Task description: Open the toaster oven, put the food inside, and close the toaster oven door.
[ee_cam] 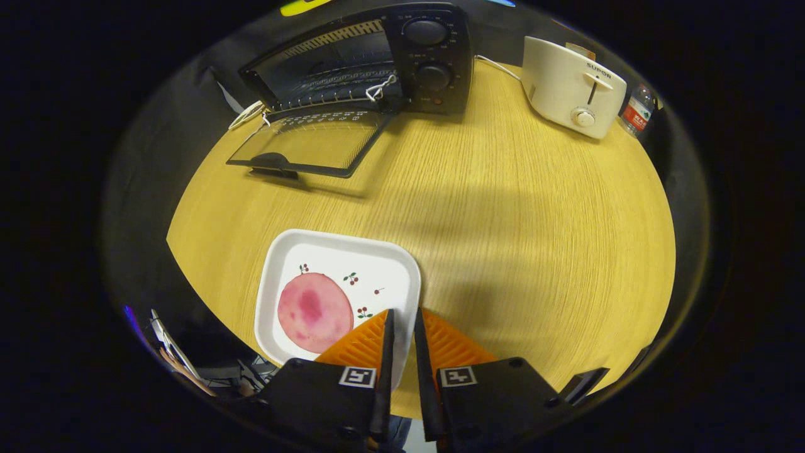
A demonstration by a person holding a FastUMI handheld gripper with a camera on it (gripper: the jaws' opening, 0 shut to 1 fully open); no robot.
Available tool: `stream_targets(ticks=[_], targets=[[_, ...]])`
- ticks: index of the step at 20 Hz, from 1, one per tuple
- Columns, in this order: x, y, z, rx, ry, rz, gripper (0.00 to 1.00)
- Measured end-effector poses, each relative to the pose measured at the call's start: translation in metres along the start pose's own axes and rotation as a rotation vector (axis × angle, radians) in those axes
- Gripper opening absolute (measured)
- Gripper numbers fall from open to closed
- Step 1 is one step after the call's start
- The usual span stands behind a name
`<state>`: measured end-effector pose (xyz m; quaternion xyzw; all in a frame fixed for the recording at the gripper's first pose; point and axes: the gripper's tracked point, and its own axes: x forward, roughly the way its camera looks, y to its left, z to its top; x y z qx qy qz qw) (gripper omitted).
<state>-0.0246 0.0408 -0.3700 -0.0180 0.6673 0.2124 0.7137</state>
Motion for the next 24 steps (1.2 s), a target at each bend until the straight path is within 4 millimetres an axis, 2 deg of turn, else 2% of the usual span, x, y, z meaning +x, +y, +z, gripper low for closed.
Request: stream_targets(ticks=[2,4,5,6,9,15,19,24], targets=[[-0.008,-0.001,0.004,0.042,0.035,0.026,0.21],[0.001,0.003,-0.002,0.110,0.065,0.088,0.09],[0.000,0.008,0.000,0.155,0.071,0.127,0.09],[-0.006,0.009,0.000,0.181,0.093,0.171,0.02],[-0.004,0.019,-0.006,0.265,0.106,0.280,0.02],[-0.011,0.041,0.002,0.418,0.049,0.460,0.02],[-0.025,0.064,0.016,0.476,-0.001,0.533,0.02],[-0.038,0.087,0.059,0.671,-0.124,0.597,0.02]])
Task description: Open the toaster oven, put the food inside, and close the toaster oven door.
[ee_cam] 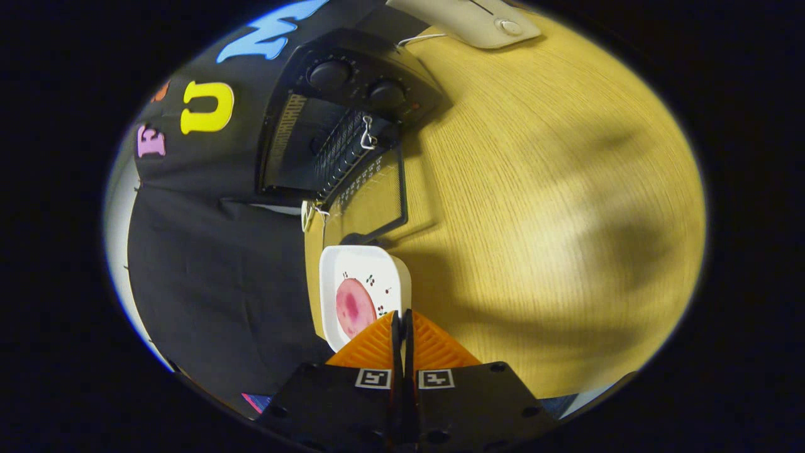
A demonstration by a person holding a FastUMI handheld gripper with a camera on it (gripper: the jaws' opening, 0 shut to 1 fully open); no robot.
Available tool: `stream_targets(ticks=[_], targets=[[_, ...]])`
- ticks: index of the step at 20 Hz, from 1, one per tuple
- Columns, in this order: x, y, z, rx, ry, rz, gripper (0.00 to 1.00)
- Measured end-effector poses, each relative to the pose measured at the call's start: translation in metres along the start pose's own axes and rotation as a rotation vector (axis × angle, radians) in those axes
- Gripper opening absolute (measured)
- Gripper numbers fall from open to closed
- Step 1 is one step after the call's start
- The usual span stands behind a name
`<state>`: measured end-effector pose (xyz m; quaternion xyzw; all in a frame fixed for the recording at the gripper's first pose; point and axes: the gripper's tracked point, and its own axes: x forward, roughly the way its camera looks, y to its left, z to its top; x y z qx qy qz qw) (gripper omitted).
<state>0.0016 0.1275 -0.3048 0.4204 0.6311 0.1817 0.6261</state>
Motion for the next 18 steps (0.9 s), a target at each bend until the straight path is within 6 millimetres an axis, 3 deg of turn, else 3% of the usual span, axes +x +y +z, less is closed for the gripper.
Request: stream_targets(ticks=[8,14,18], targets=[[0.020,0.034,0.036,0.181,-0.236,0.048,0.02],[0.048,0.056,0.043,0.320,-0.358,0.062,0.02],[0.066,0.071,0.065,0.467,-0.459,0.115,0.02]])
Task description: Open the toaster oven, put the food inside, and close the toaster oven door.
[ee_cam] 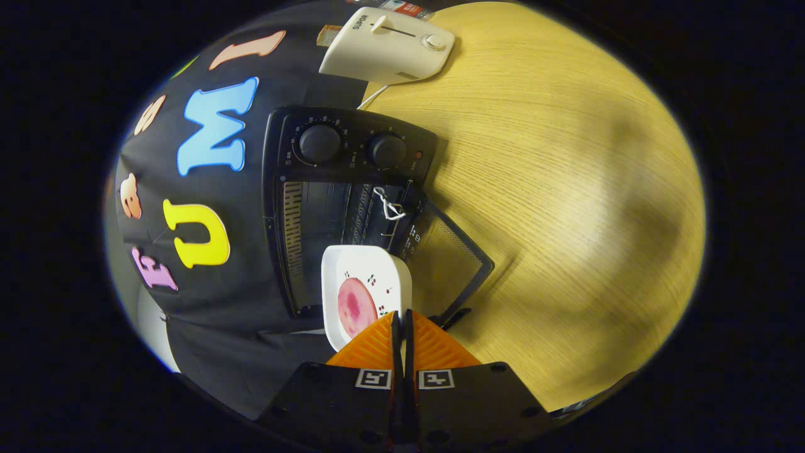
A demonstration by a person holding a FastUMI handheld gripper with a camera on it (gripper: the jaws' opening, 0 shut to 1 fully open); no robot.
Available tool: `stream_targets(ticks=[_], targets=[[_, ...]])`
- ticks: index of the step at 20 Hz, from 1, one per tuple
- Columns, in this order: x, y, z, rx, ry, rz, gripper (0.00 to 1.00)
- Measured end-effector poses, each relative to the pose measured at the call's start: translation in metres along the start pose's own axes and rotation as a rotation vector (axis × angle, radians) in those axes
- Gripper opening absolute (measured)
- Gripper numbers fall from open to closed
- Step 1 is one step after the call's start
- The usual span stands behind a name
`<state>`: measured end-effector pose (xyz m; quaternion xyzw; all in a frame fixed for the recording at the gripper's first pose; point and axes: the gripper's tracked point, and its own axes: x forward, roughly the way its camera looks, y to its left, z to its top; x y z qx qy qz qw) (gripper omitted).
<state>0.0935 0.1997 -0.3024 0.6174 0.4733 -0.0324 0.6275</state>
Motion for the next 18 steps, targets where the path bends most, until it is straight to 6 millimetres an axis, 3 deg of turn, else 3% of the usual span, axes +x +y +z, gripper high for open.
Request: stream_targets(ticks=[3,9,18], targets=[[0.017,0.017,0.008,0.084,-0.084,0.041,0.02],[0.056,0.024,0.014,0.130,-0.196,0.016,0.02],[0.112,0.056,0.025,0.185,-0.296,0.039,0.03]])
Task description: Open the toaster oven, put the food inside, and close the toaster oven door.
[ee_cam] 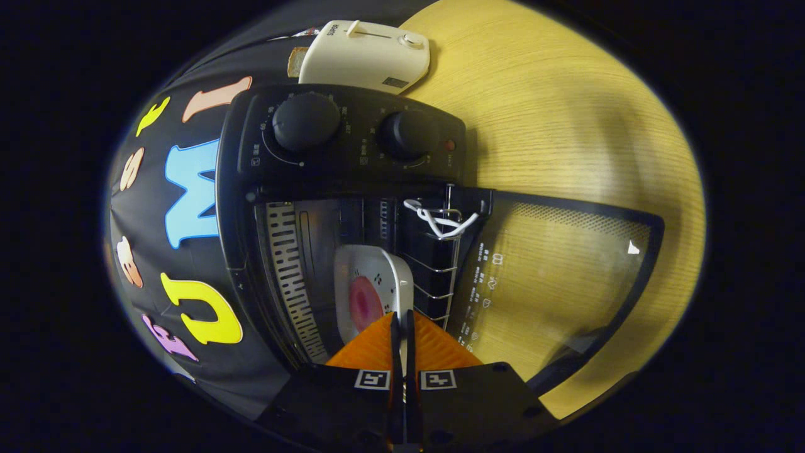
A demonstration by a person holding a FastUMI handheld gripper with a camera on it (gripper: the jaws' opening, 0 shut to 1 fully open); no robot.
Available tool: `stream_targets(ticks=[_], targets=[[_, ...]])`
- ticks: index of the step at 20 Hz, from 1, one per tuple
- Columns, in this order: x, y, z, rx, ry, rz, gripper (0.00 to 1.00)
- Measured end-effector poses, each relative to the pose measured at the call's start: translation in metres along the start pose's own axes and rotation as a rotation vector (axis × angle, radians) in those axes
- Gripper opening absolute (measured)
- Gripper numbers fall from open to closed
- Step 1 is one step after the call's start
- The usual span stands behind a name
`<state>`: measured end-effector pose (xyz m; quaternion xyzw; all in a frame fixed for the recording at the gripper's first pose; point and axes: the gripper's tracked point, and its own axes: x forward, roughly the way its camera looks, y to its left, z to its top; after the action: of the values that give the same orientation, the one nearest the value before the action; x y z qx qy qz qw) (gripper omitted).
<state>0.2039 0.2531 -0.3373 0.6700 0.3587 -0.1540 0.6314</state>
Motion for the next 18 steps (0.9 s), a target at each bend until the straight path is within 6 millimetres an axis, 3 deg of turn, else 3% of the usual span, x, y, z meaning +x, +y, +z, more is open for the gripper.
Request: stream_targets(ticks=[3,7,8,11,16,18], targets=[[0.010,0.005,0.003,-0.016,-0.022,-0.004,0.03],[0.011,0.011,0.002,-0.077,-0.044,0.012,0.12],[0.008,0.013,-0.002,-0.091,-0.032,0.019,0.25],[-0.009,0.020,-0.016,-0.202,0.017,0.060,0.52],[-0.043,-0.003,-0.028,-0.451,0.057,0.008,0.96],[-0.059,-0.011,-0.032,-0.561,0.073,-0.005,0.97]])
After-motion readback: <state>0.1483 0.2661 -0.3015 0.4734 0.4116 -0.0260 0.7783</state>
